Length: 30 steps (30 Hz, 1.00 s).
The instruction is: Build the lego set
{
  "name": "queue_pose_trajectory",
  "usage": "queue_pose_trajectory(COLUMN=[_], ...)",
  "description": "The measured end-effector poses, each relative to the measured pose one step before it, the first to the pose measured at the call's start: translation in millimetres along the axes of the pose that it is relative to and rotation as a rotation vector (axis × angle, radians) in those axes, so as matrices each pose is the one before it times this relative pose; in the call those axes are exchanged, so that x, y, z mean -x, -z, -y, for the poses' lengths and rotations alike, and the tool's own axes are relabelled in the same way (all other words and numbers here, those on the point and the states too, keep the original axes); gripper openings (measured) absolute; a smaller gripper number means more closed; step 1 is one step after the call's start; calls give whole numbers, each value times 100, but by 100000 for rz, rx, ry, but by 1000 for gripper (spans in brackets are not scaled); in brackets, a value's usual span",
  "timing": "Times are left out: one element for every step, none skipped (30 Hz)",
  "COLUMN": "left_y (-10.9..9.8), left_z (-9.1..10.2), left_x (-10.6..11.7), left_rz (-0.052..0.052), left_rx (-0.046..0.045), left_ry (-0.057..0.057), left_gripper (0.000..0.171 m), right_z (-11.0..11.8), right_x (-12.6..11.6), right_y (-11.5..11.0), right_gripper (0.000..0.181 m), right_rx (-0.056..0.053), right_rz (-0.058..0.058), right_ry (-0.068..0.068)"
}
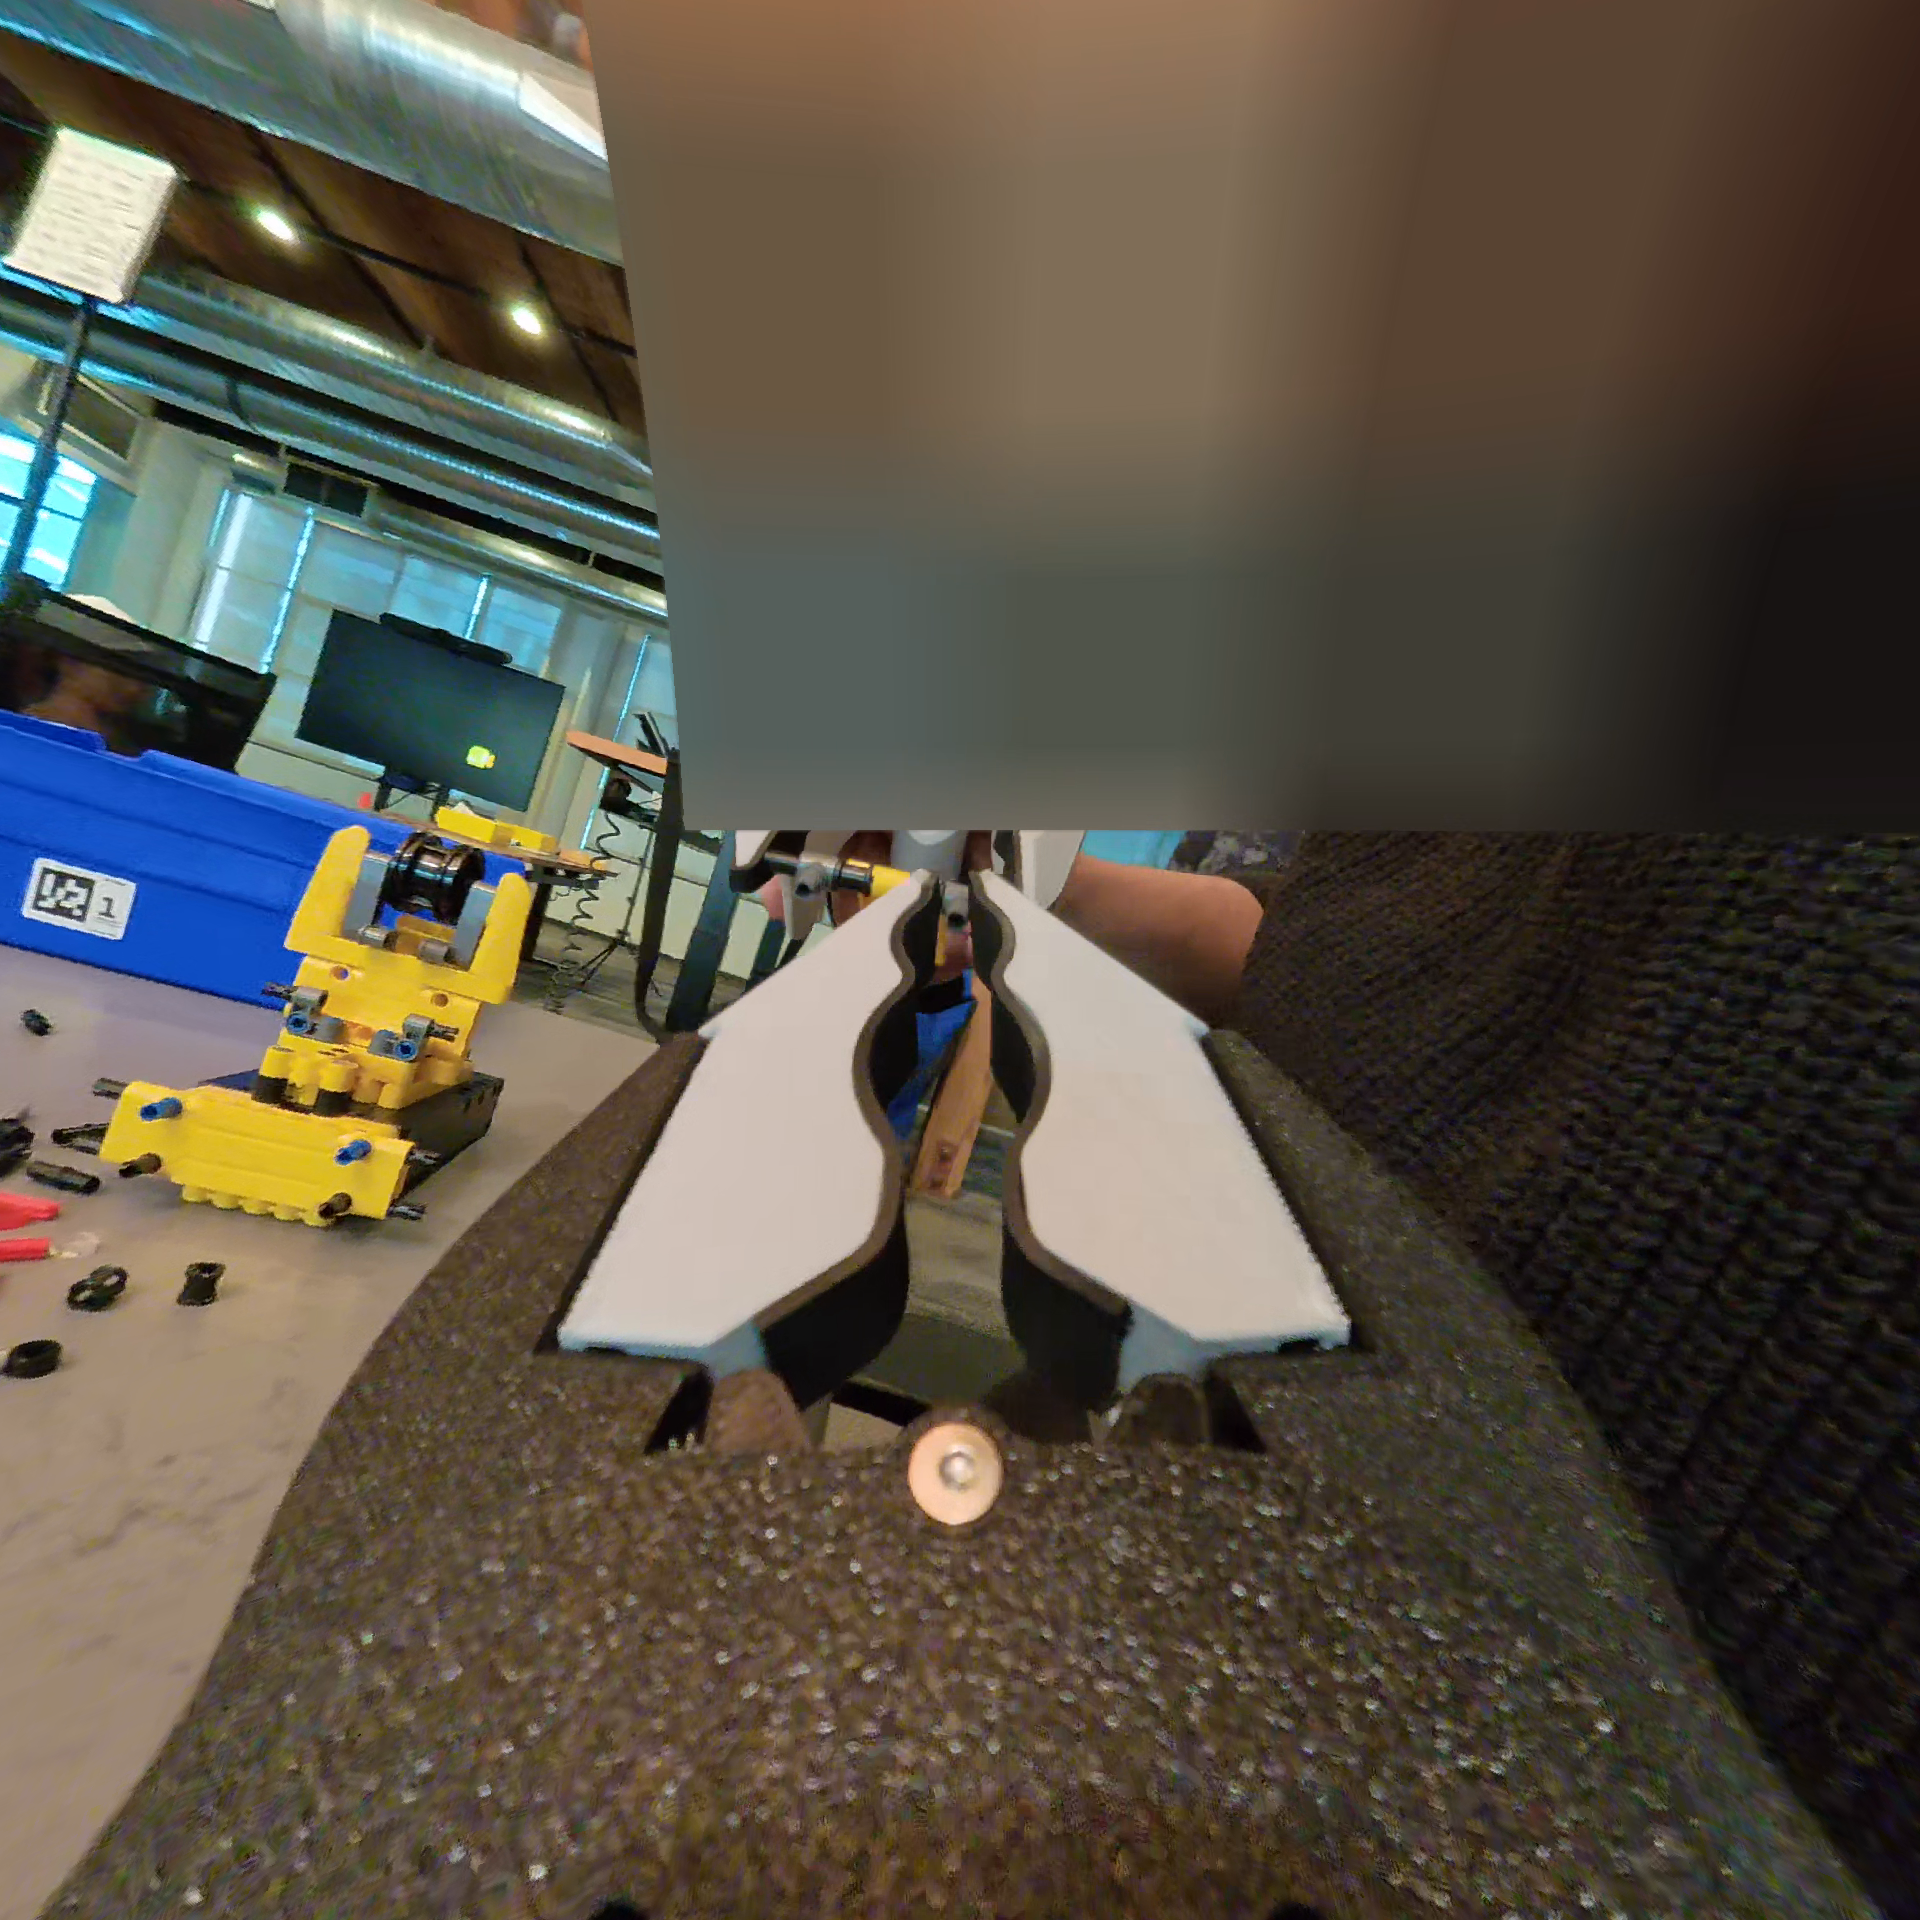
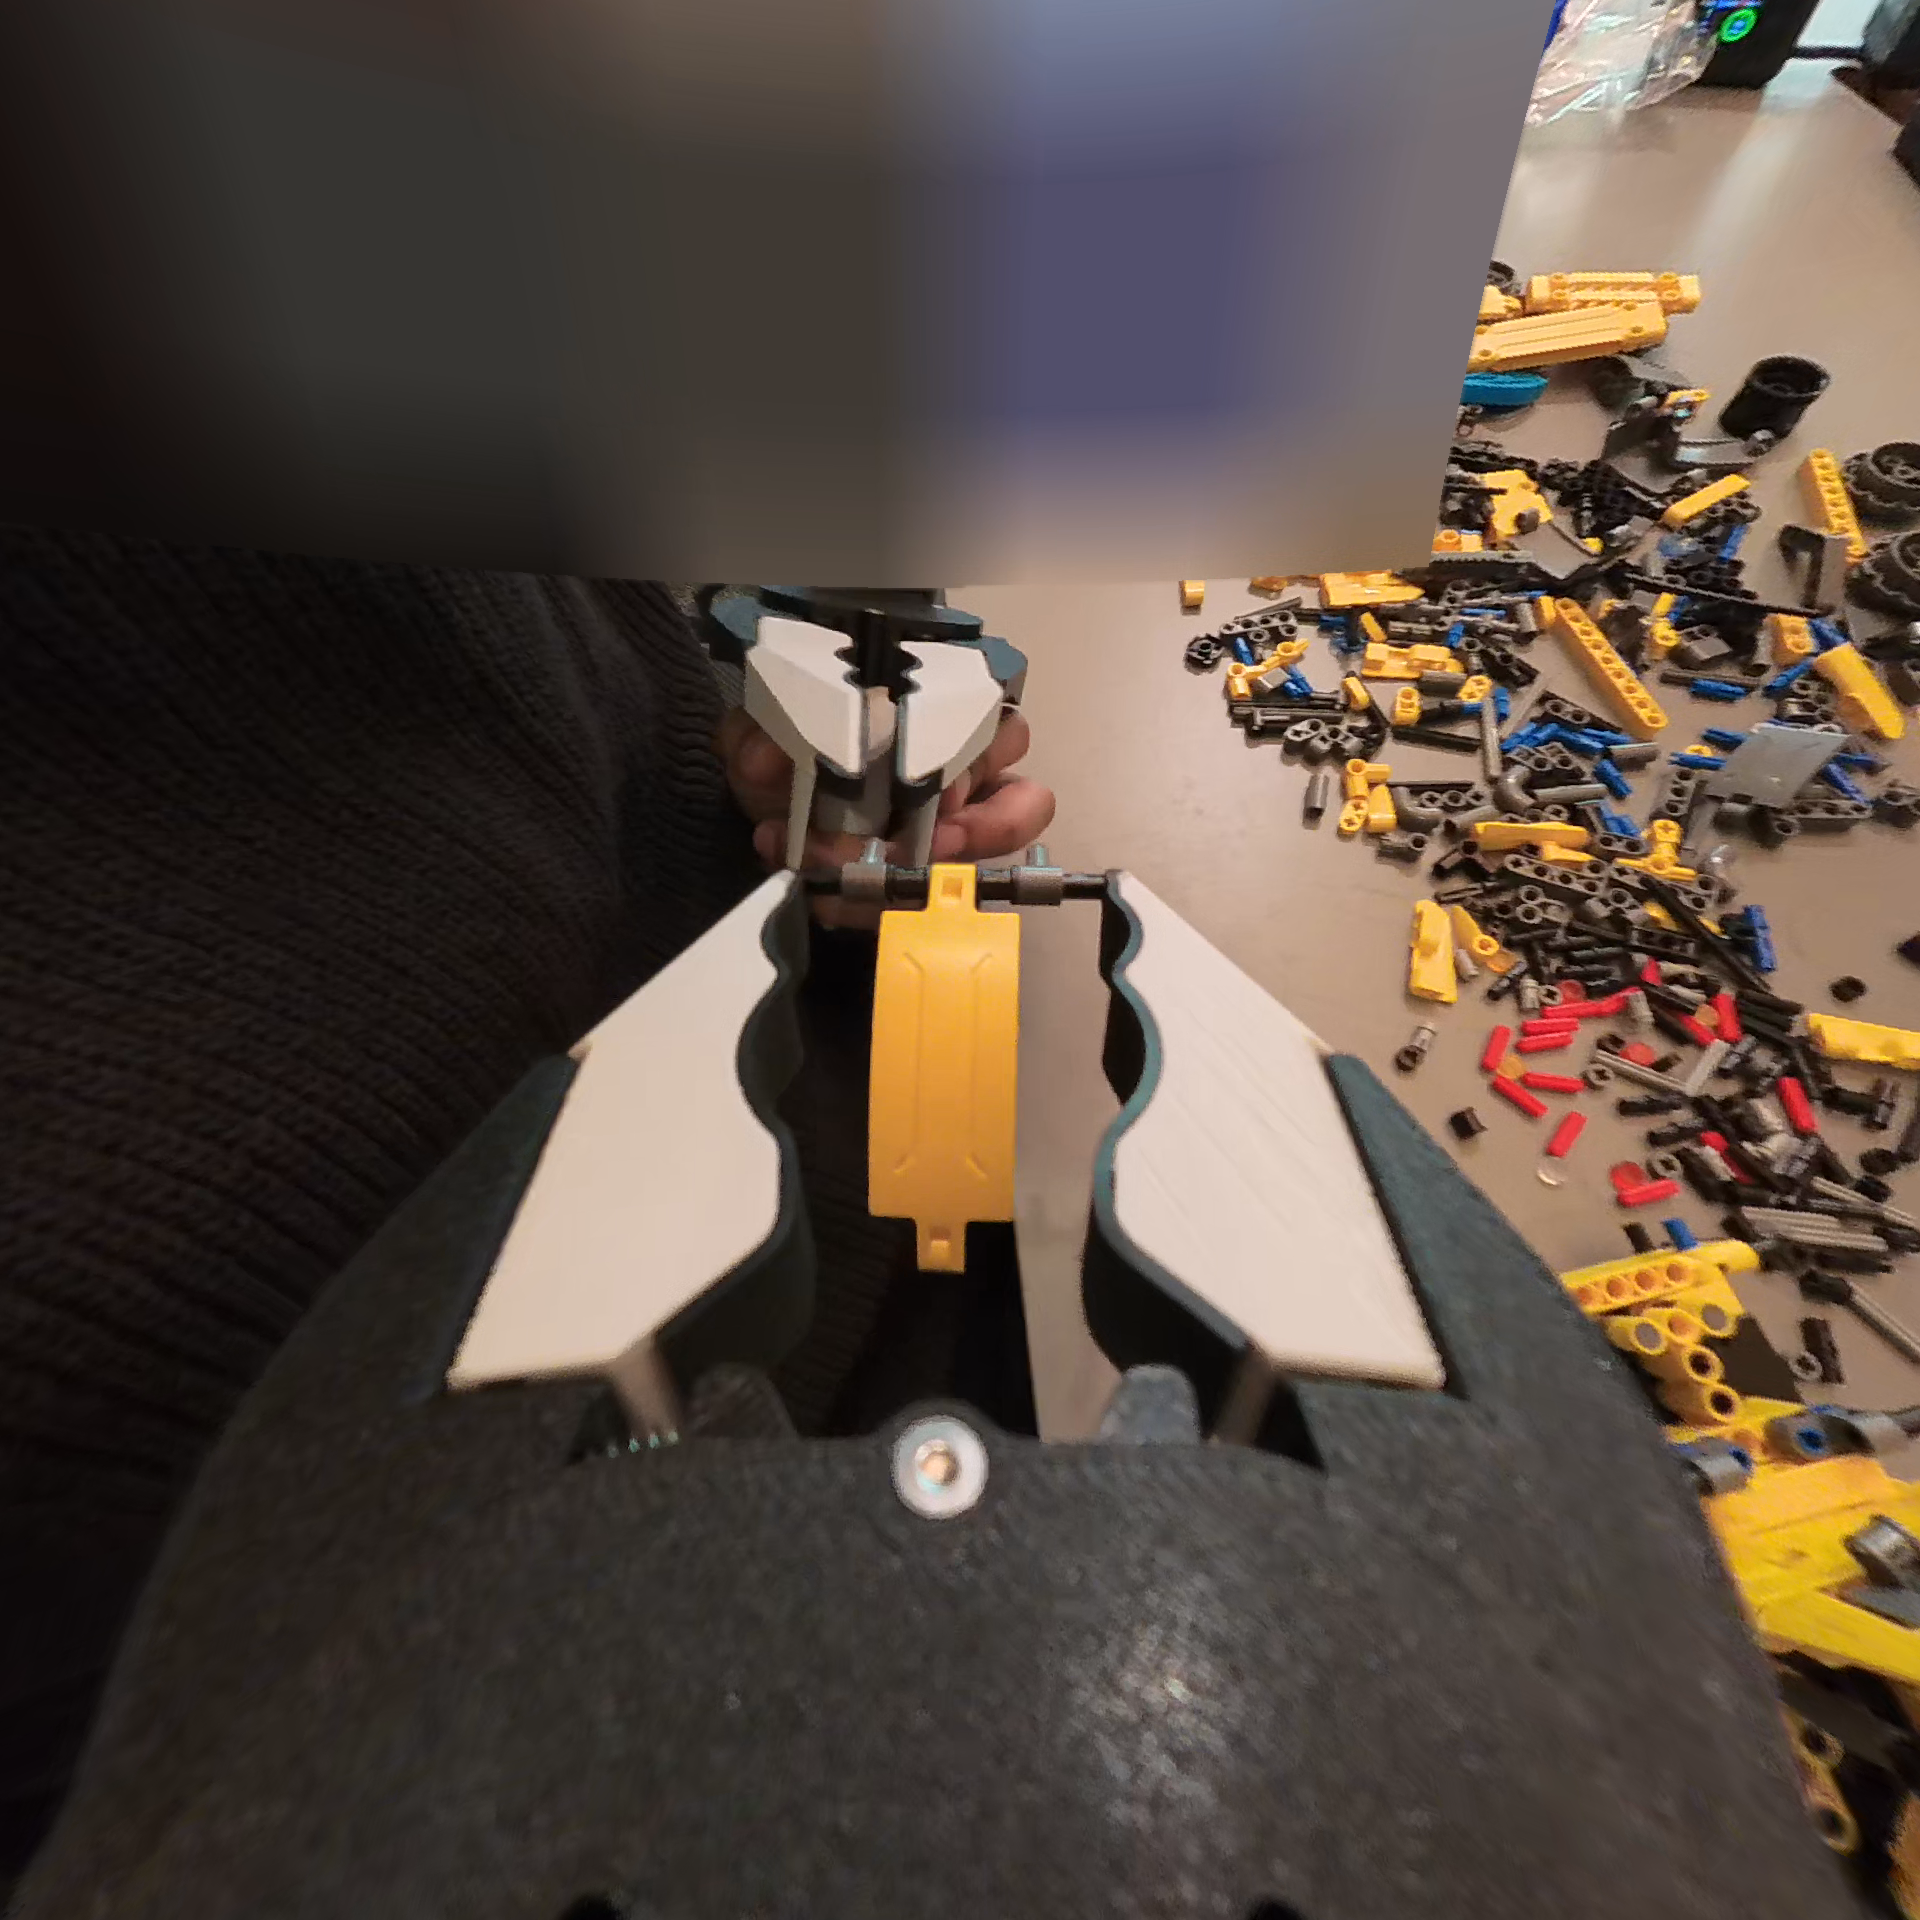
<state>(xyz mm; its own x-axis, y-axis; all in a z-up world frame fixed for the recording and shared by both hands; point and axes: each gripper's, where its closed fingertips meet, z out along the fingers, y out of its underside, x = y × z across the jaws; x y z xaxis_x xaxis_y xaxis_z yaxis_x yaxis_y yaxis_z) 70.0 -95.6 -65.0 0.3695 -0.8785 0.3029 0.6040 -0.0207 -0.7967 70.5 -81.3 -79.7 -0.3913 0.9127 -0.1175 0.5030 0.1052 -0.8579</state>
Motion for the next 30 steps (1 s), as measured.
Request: queue_pose_trajectory(left_y=[25,50,38,20,0,-49,-54,-74,-78,-57,-34,-25,-3,4,4,4,-3,16,31,42,63,99,102,98,102,75,67,65,42,32], left_z=[38,48,-42,-122,-192,-212,-206,-162,-133,-84,-57,-68,-92,-87,-51,-21,-6,-5,25,62,111,154,184,198,164,127,112,77,58,53], left_x=[103,184,365,383,372,358,163,18,16,17,3,47,139,124,43,-10,-3,-2,-7,-3,2,10,40,42,44,4,-13,20,14,-4], left_rz=[526,829,1936,2007,2019,2060,865,18,120,83,102,333,783,628,1,-235,-156,-214,-290,-404,-505,-504,-482,-449,-402,-521,-439,-145,-142,-192], left_rx=[-268,-338,146,619,860,951,799,531,313,30,-21,227,499,564,266,84,41,51,-34,-297,-543,-744,-962,-1030,-854,-628,-563,-457,-346,-252], left_ry=[-76,93,5,-358,-647,-373,86,627,984,788,406,-22,-439,-524,-38,193,200,252,355,719,974,1144,1442,1459,1262,1015,765,485,300,273], left_gripper=[4,4,4,4,4,4,4,4,4,4,4,4,4,4,4,4,4,4,4,4,4,4,4,4,4,4,4,4,4,4], right_z=[-26,-79,-178,-326,-529,-619,-602,-532,-520,-455,-389,-321,-259,-255,-329,-357,-280,-234,-327,-554,-780,-841,-657,-225,121,134,-15,-113,-75,58], right_x=[-234,-418,-600,-857,-1087,-1236,-1287,-1276,-1264,-1171,-993,-828,-586,-455,-465,-468,-380,-126,-1,-102,-210,-343,-290,-100,-62,-114,-145,-141,-37,121], right_y=[23,50,72,88,53,14,-52,-154,-258,-369,-455,-505,-528,-474,-398,-320,-274,-287,-371,-457,-512,-503,-431,-305,-158,-88,-59,-60,-85,-116], right_gripper=[56,56,56,56,56,56,56,56,56,56,56,56,56,56,56,56,57,57,56,56,56,56,56,56,56,56,56,56,56,56], right_rx=[435,1047,1903,3062,4558,5398,5422,5498,5896,5904,5774,5901,6024,6511,7199,7217,6353,5334,5154,5758,6293,6034,4353,1258,-1042,-1127,-358,3,-440,-1032], right_rz=[-1304,-2105,-2890,-3676,-4013,-4063,-3582,-2439,-1545,-543,576,1449,2594,2624,1820,1412,1788,3227,3750,2681,1388,270,596,1887,2097,1510,581,-60,510,1360], right_ry=[155,99,419,511,481,1394,2605,2674,2464,2495,2335,2185,2158,2652,3799,4364,3539,1934,604,781,1727,1820,1077,-225,-1344,-1316,-410,231,-60,-572])
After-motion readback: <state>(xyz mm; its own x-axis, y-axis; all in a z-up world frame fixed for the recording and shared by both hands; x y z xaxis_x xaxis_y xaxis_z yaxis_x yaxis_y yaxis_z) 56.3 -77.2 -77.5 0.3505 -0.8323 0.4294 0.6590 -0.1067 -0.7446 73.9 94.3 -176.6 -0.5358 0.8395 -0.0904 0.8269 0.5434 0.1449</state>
